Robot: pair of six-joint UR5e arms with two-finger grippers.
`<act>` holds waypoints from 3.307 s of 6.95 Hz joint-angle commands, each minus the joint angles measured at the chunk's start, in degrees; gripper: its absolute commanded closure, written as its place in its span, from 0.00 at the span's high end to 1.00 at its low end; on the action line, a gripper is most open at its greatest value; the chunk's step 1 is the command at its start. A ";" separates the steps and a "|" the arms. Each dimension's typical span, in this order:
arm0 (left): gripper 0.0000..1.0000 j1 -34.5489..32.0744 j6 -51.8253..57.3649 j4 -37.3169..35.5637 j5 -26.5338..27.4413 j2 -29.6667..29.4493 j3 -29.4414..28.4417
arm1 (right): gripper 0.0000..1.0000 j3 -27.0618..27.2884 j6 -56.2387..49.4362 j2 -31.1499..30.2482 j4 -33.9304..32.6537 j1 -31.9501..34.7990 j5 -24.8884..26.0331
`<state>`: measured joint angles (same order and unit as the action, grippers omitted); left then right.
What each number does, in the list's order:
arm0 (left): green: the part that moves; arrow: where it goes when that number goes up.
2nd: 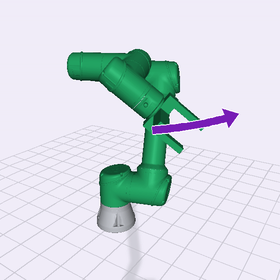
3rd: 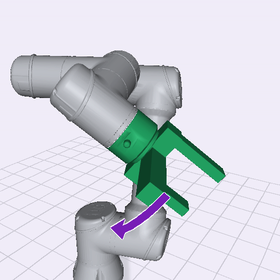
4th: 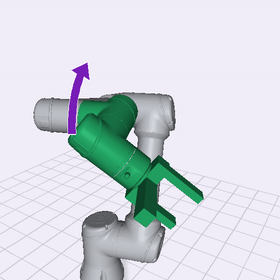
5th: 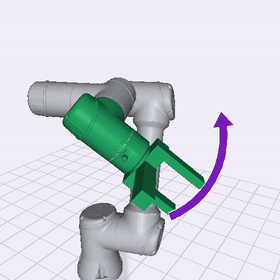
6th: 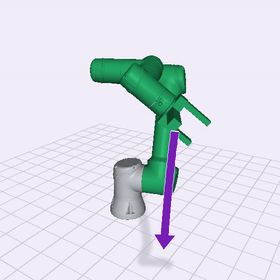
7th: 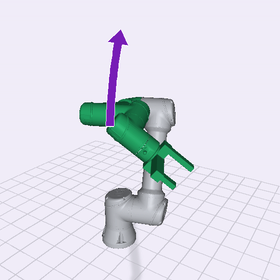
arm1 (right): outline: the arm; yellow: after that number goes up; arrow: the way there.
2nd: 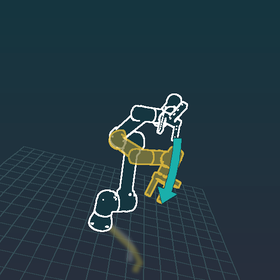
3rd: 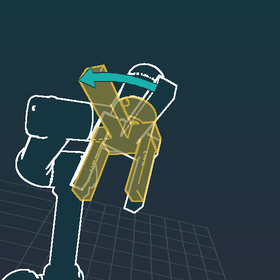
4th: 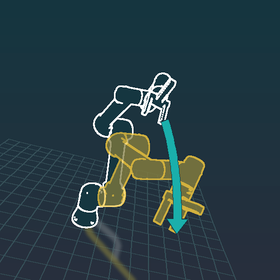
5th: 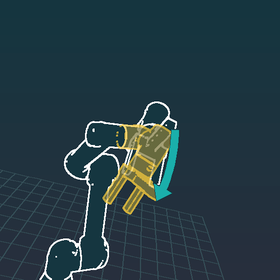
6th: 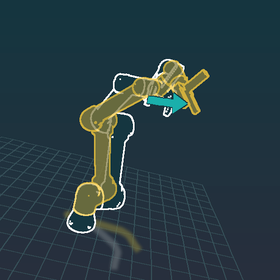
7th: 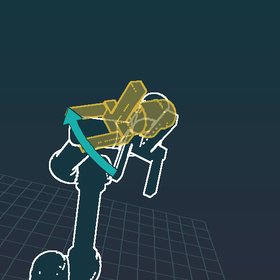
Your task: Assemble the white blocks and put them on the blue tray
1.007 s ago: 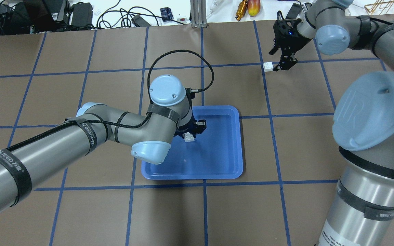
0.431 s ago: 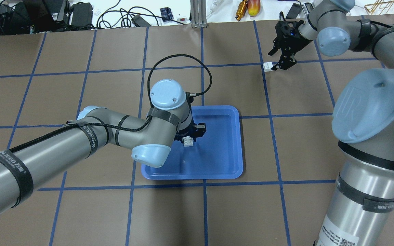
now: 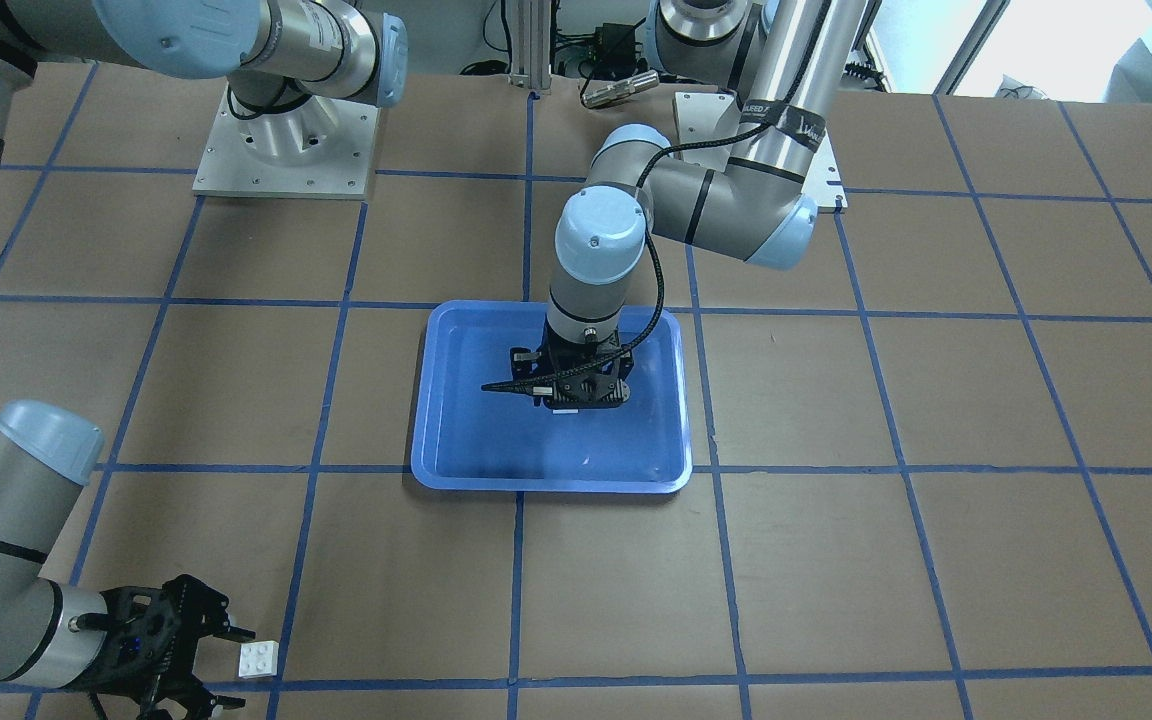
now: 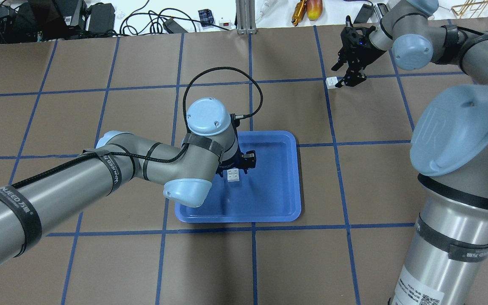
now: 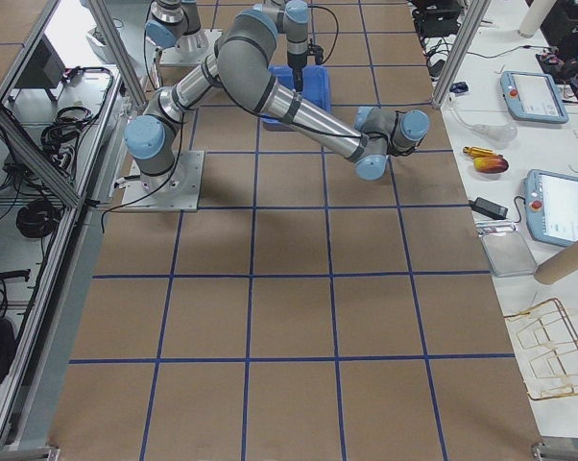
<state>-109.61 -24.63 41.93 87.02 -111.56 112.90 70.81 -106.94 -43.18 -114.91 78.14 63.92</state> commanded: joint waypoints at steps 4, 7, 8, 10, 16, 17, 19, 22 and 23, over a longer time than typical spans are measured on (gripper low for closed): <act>0.23 6.86 1.51 0.35 -11.58 3.36 -0.49 | 0.16 0.30 0.51 -0.50 0.47 0.09 0.16; 0.12 11.07 7.03 1.66 -12.30 3.37 1.26 | 0.07 0.47 0.77 -1.72 0.65 0.35 0.24; 0.11 11.25 8.53 1.67 -12.31 3.37 1.62 | 0.06 0.56 0.86 -2.69 0.74 0.52 0.24; 0.10 11.52 9.86 1.49 -12.31 3.28 1.97 | 0.06 1.17 2.08 -8.29 7.47 2.27 -0.80; 0.10 11.61 13.20 -0.87 -11.96 3.37 4.60 | 0.08 24.57 26.64 -25.09 -6.82 17.73 -1.25; 0.10 11.26 12.51 -0.79 -12.13 3.37 4.87 | 0.08 33.17 29.14 -26.07 -18.04 18.62 -1.34; 0.10 11.34 13.81 -2.02 -12.22 2.48 4.69 | 0.08 45.69 32.05 -26.95 -32.89 18.63 -1.43; 0.10 11.26 14.79 -1.85 -17.21 2.75 4.96 | 0.11 48.99 39.60 -28.54 -33.27 20.02 -1.34; 0.10 11.26 14.79 -1.67 -17.14 2.93 5.05 | 0.11 49.08 39.88 -28.10 -35.45 21.34 -1.25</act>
<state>-98.34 -9.92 40.09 70.85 -108.90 117.87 119.56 -68.61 -71.56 -148.57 98.04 62.56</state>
